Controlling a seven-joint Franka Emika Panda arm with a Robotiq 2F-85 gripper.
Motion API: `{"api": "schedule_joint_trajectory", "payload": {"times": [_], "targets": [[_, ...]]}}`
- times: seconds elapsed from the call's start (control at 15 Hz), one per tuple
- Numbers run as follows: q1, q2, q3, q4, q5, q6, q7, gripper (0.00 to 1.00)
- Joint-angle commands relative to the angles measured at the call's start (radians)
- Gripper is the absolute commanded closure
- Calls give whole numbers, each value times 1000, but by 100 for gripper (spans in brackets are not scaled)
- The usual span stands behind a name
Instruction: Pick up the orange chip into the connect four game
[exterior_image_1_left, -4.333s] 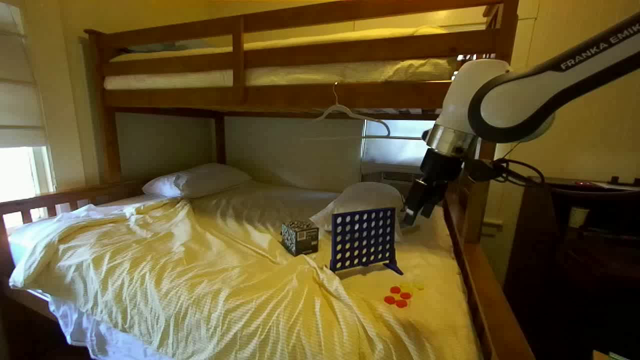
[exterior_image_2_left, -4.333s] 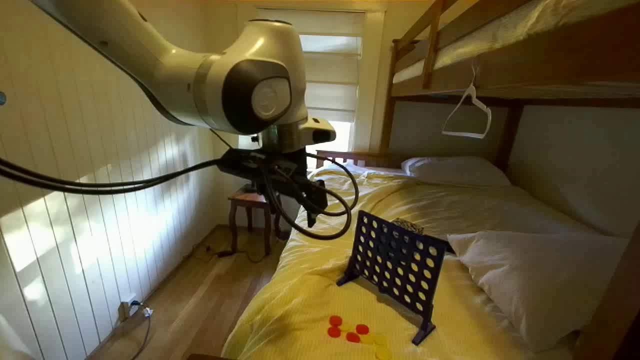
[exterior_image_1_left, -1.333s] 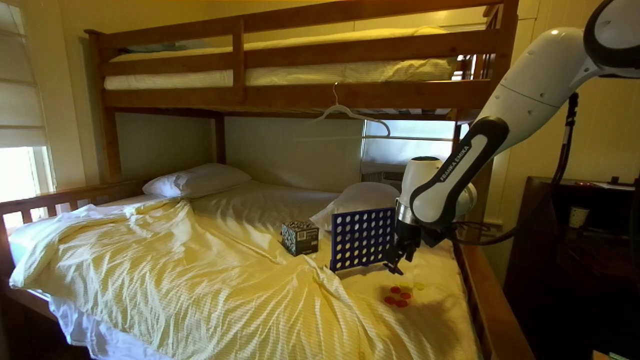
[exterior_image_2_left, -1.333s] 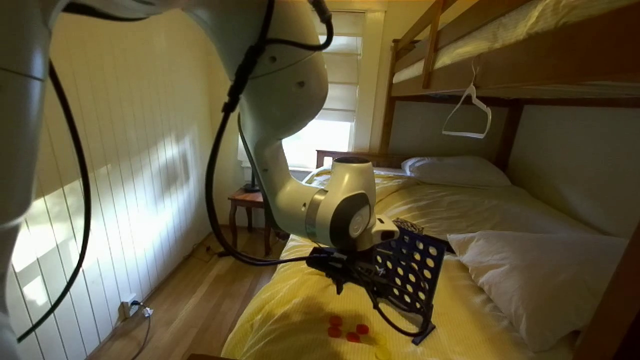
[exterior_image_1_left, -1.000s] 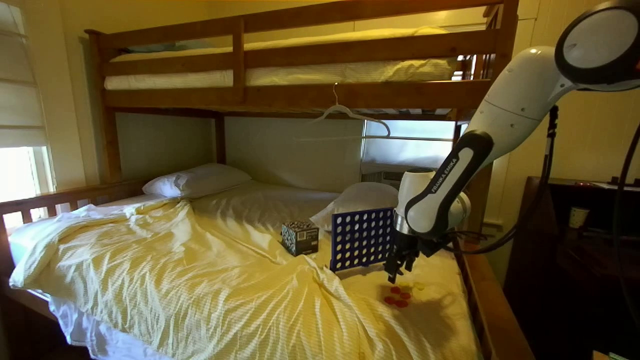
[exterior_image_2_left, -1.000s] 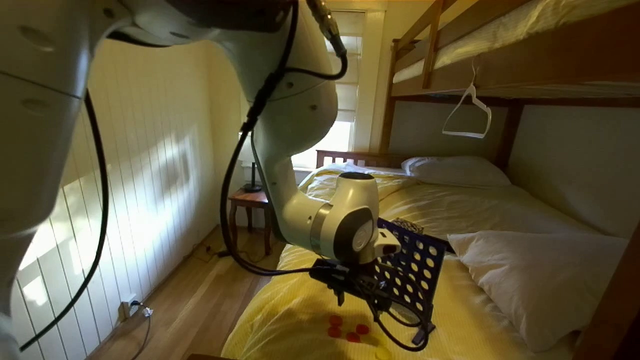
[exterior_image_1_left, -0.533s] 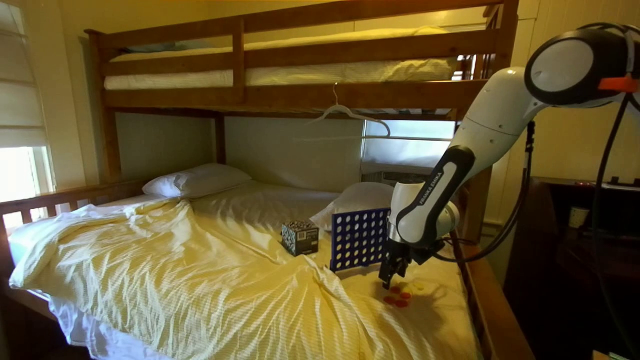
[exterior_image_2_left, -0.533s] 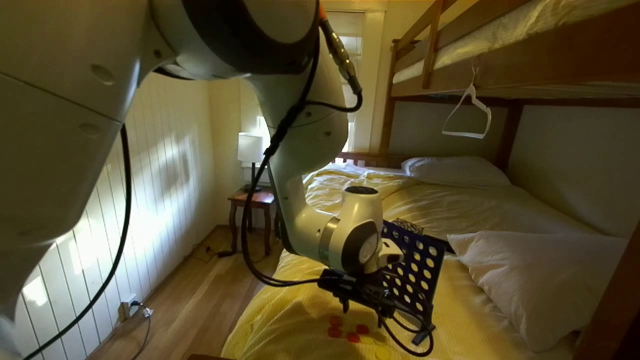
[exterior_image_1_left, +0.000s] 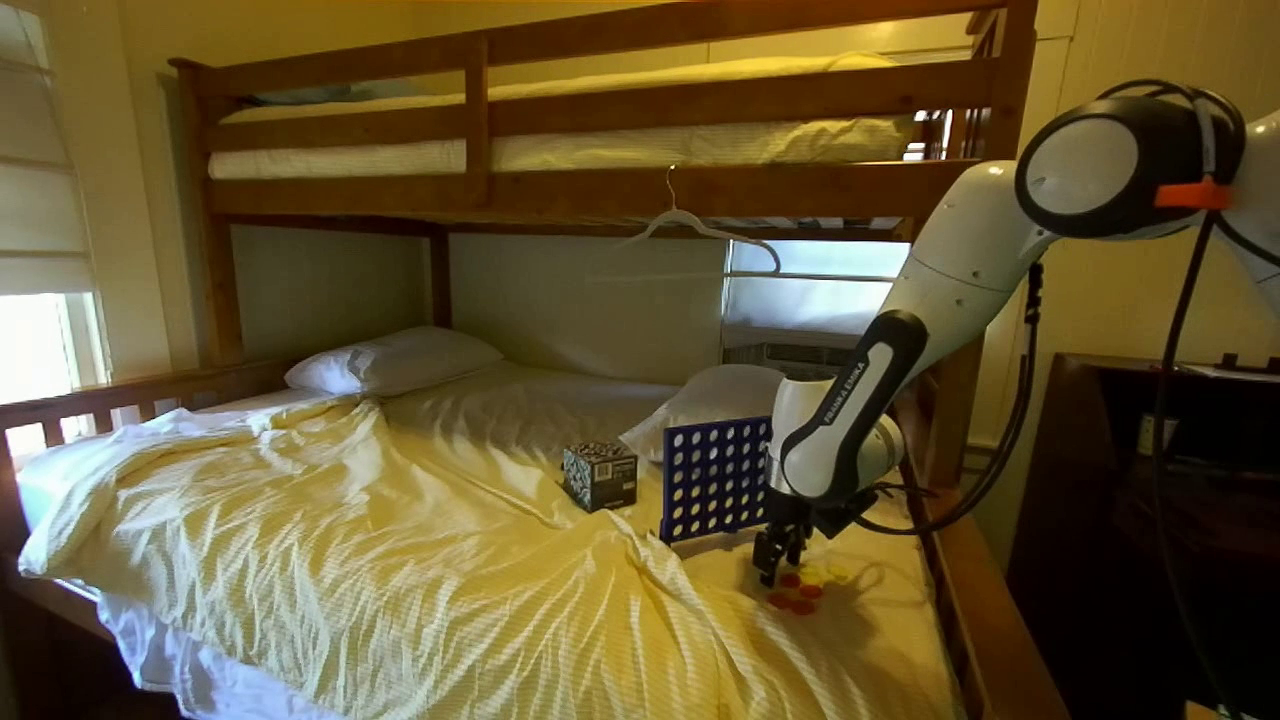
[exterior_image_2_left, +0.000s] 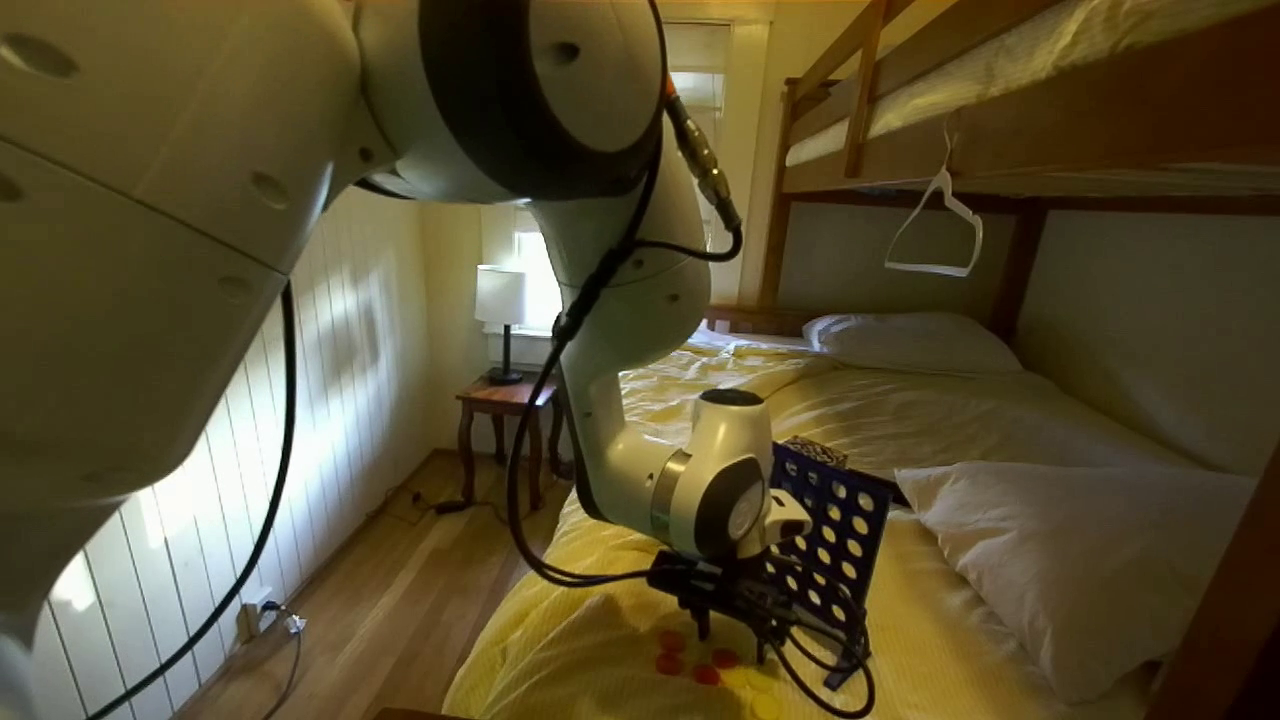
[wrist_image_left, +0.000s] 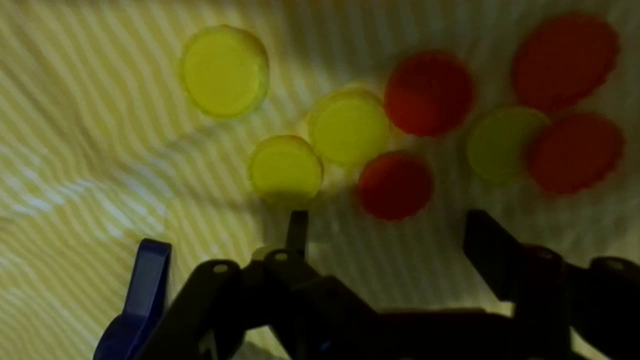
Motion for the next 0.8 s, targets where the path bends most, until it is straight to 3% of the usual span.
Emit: {"api": "schedule_joint_trajectory", "payload": {"times": [0.0, 0.27, 0.47, 0.73], "targets": [[-40, 23, 42, 36, 30, -41, -69, 4], [-57, 12, 58, 33, 34, -79, -96, 0], [-61, 15, 58, 44, 35, -97, -101, 32], [-62, 14, 58, 52, 41, -118, -100, 62]]}}
